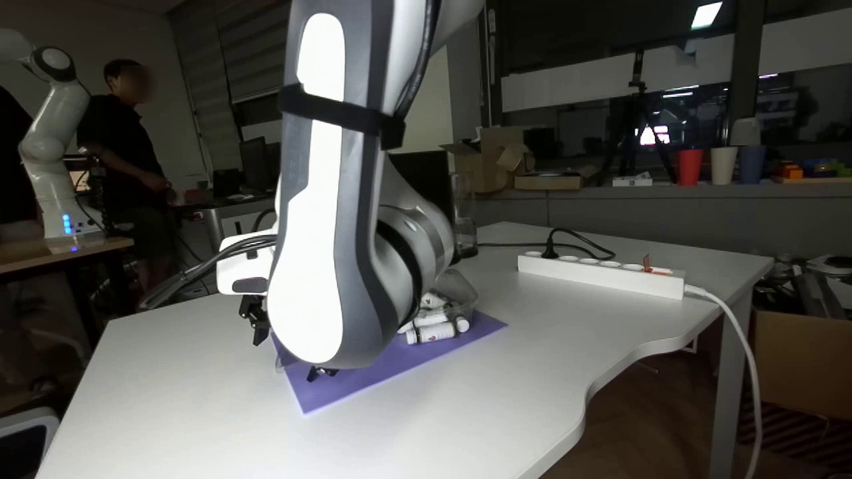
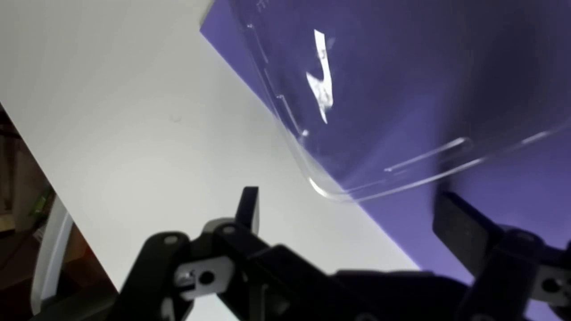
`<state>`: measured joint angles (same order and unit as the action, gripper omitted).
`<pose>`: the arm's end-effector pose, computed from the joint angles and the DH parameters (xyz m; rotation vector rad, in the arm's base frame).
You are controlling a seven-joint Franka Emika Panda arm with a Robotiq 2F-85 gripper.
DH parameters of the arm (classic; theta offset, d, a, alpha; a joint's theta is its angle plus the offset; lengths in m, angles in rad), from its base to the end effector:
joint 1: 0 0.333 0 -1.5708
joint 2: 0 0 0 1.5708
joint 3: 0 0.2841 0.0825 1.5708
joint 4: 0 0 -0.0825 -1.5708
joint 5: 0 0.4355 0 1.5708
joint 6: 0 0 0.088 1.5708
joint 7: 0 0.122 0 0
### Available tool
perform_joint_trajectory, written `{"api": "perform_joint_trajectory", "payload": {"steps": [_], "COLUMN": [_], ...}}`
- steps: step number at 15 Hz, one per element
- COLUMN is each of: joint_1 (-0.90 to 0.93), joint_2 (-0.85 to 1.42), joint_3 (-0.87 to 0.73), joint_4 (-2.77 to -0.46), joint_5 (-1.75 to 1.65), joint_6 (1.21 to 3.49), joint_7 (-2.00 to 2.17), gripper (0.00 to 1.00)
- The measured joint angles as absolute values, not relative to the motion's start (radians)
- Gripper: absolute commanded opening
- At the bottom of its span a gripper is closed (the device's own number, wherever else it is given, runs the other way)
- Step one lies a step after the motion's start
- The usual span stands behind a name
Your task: Remove one item from the transparent bowl and close its lid
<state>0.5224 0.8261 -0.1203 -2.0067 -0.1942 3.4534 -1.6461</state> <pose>0.5598 0.2600 0.0276 1.0619 2.4343 0.6252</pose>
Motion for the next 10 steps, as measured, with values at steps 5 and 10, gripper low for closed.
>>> {"api": "perform_joint_trajectory", "payload": {"steps": [5, 10], "joint_1": [0.683, 0.881], "joint_2": [0.903, 1.010], "joint_3": [-0.238, -0.420], "joint_4": [-1.870, -1.838], "joint_5": [-0.024, 0.104], "joint_6": [3.452, 3.456], "joint_7": [-1.538, -1.405], "gripper": [1.00, 1.00]}}
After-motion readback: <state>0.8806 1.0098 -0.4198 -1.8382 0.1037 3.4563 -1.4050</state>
